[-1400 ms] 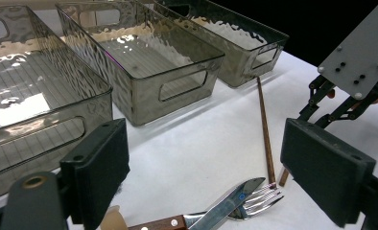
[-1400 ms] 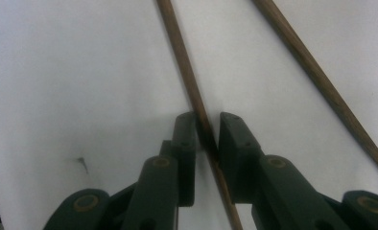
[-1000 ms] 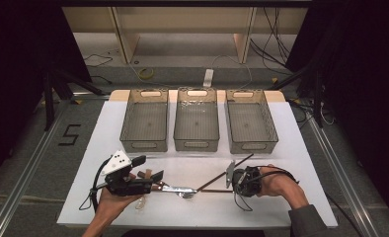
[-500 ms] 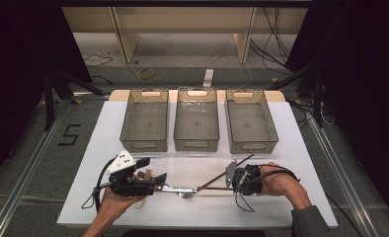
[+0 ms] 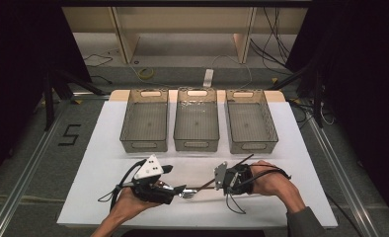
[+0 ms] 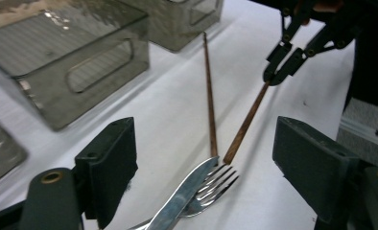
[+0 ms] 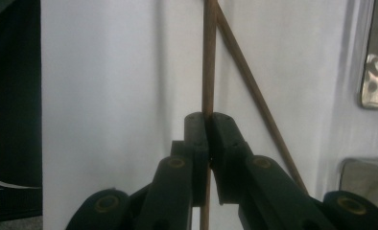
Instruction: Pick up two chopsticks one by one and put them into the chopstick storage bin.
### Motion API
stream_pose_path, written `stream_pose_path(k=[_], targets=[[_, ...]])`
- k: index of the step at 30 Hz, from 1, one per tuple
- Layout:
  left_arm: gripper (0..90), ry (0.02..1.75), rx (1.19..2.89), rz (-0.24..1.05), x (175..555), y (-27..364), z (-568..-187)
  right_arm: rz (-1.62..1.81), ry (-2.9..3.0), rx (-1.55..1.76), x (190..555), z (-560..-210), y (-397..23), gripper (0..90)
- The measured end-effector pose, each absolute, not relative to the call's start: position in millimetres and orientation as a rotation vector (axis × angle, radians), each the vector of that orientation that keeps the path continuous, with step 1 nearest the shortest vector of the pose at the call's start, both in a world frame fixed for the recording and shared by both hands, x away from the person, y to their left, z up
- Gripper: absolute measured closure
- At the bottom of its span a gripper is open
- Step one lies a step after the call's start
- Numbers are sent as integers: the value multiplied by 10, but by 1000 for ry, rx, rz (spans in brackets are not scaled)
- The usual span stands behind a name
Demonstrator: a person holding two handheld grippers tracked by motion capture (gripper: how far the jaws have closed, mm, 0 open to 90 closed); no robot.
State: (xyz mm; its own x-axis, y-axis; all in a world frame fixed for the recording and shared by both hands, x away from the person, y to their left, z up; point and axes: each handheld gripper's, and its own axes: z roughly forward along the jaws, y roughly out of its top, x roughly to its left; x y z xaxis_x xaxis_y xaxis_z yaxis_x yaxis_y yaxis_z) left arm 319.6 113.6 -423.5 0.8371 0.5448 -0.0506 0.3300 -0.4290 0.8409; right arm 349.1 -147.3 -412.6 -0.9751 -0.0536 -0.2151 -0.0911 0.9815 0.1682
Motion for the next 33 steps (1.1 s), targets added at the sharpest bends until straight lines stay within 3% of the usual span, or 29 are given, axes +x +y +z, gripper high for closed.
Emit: stream_pose_path(k=[5, 12, 33], targets=[[314, 568, 2139, 227, 3206, 944, -4303, 260, 2909, -150, 3464, -4127, -1374, 860], [400, 480, 2266, 260, 3213, 798, -4356, 252, 2897, -200, 3421, -4099, -1314, 860], [684, 375, 2431, 183, 3245, 681, -4398, 241, 2865, -284, 3359, -4088, -1173, 860]])
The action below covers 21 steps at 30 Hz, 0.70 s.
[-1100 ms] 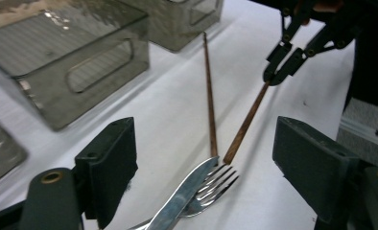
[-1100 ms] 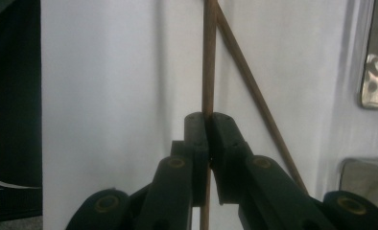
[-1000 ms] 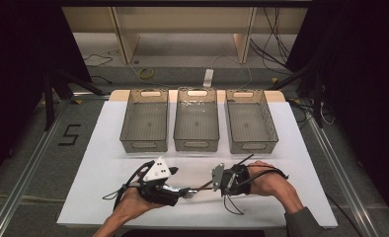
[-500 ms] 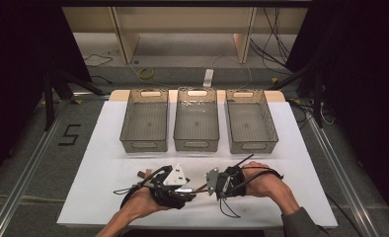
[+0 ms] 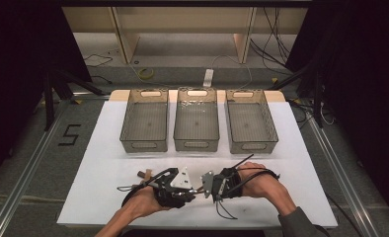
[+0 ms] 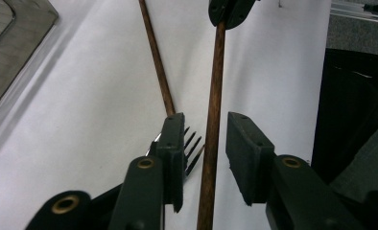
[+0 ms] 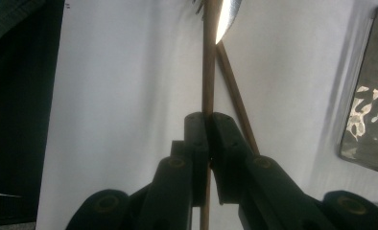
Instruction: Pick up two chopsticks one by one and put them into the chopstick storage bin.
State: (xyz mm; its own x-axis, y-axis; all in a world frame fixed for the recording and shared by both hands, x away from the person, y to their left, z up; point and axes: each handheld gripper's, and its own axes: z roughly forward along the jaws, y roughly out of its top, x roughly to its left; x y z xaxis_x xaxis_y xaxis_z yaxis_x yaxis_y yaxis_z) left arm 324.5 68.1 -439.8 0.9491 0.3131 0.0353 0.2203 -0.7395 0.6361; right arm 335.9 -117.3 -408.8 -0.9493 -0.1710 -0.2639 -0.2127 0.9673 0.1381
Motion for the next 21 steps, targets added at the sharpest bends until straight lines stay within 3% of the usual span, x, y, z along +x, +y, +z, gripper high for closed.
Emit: stream_pose_path(k=[7, 16, 18, 21], targets=[[809, 334, 2454, 168, 3227, 662, -4409, 238, 2866, -300, 3338, -4086, -1152, 860], [839, 280, 2458, 182, 3189, 674, -4373, 287, 2869, -320, 3346, -4080, -1179, 843], [840, 282, 2456, 194, 3183, 679, -4368, 293, 2866, -309, 3350, -4068, -1192, 815], [841, 297, 2449, 212, 3198, 720, -4340, 368, 2841, -219, 3389, -4005, -1297, 639]])
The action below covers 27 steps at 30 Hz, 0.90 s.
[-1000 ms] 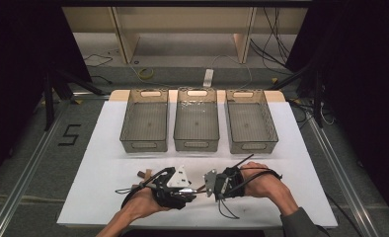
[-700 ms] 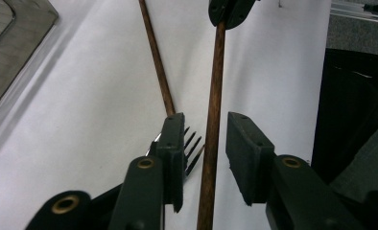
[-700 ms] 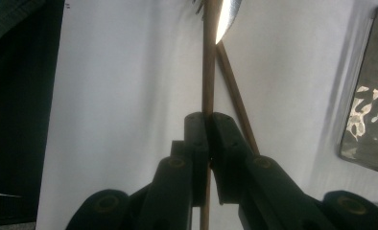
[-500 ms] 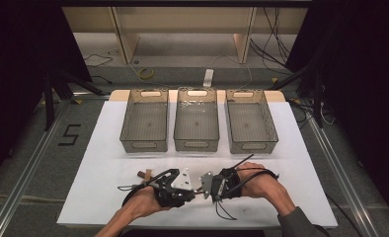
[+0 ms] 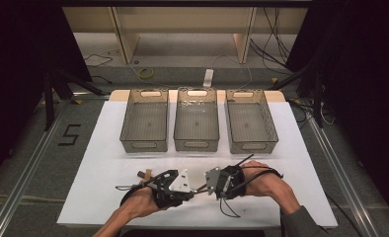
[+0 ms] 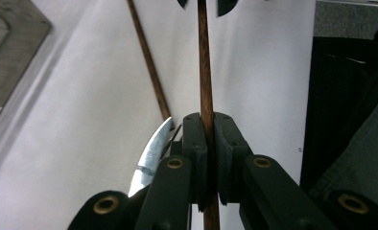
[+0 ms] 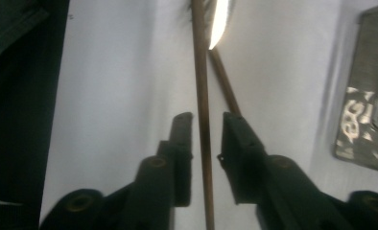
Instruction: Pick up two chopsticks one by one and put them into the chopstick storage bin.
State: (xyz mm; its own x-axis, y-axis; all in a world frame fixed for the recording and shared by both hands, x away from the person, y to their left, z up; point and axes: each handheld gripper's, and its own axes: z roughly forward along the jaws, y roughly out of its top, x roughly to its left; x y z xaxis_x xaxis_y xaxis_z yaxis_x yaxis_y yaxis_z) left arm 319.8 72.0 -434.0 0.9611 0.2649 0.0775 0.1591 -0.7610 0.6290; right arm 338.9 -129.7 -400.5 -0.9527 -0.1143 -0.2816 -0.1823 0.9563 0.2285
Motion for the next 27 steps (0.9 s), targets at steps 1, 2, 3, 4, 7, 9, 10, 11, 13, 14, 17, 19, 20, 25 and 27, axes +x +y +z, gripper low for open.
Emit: stream_pose_path(k=[1, 2, 3, 4, 7, 9, 10, 11, 13, 14, 17, 19, 20, 25, 27], targets=[[840, 314, 2439, 220, 3207, 739, -4327, 396, 2826, -180, 3397, -3977, -1325, 594], [840, 331, 2427, 224, 3220, 761, -4314, 429, 2815, -146, 3409, -3952, -1353, 557], [840, 349, 2416, 237, 3237, 785, -4300, 429, 2815, -146, 3409, -3952, -1353, 557], [840, 374, 2405, 244, 3255, 810, -4285, 504, 2788, -81, 3423, -3904, -1397, 497], [841, 451, 2362, 277, 3310, 888, -4245, 629, 2739, -29, 3436, -3854, -1454, 443], [840, 492, 2345, 301, 3339, 941, -4220, 673, 2716, 6, 3435, -3840, -1469, 420], [840, 534, 2326, 320, 3367, 994, -4201, 773, 2653, 48, 3449, -3826, -1515, 395], [840, 534, 2326, 320, 3367, 994, -4201, 822, 2631, 82, 3458, -3825, -1545, 390], [840, 575, 2306, 338, 3391, 1048, -4185, 922, 2601, 161, 3465, -3839, -1614, 386], [840, 589, 2296, 342, 3406, 1077, -4174, 961, 2592, 189, 3469, -3856, -1650, 378], [840, 647, 2249, 370, 3432, 1157, -4131, 1040, 2584, 256, 3480, -3920, -1744, 347], [841, 690, 2209, 384, 3454, 1214, -4097, 1054, 2578, 283, 3482, -3942, -1769, 340], [841, 708, 2194, 392, 3467, 1242, -4081, 1075, 2571, 309, 3488, -3966, -1793, 337], [841, 798, 2127, 421, 3537, 1371, -4032, 1205, 2547, 439, 3495, -4097, -1885, 326], [841, 824, 2114, 434, 3573, 1420, -4028, 1227, 2533, 480, 3487, -4152, -1899, 324]])
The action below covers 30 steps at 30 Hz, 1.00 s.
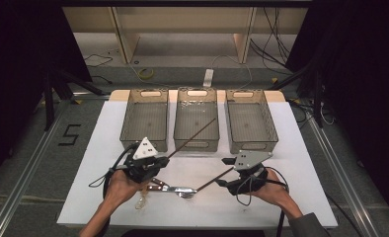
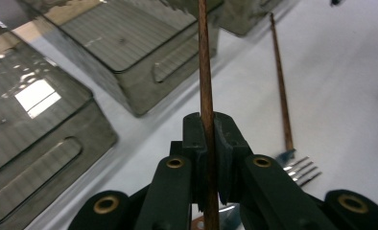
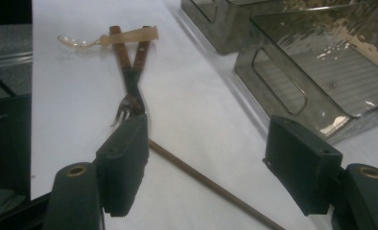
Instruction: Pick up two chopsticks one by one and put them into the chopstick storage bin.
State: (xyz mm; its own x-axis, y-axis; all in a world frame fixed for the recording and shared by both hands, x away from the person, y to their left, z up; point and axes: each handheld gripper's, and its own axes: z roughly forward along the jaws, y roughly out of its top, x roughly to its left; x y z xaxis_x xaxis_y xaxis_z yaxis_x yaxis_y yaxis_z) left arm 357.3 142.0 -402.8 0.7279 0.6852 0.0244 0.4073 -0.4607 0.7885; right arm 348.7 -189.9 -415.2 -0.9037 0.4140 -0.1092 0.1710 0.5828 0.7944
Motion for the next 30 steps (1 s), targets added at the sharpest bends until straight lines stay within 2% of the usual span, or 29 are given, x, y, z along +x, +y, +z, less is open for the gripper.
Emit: stream_pose_path(k=[18, 30], targets=[[841, 1089, 1927, 494, 4092, 1927, -3900, 1201, 2544, 557, 3489, -4286, -1936, 304], [841, 1230, 1860, 496, 4483, 2106, -3928, 1190, 2573, 549, 3457, -4319, -1927, 299]])
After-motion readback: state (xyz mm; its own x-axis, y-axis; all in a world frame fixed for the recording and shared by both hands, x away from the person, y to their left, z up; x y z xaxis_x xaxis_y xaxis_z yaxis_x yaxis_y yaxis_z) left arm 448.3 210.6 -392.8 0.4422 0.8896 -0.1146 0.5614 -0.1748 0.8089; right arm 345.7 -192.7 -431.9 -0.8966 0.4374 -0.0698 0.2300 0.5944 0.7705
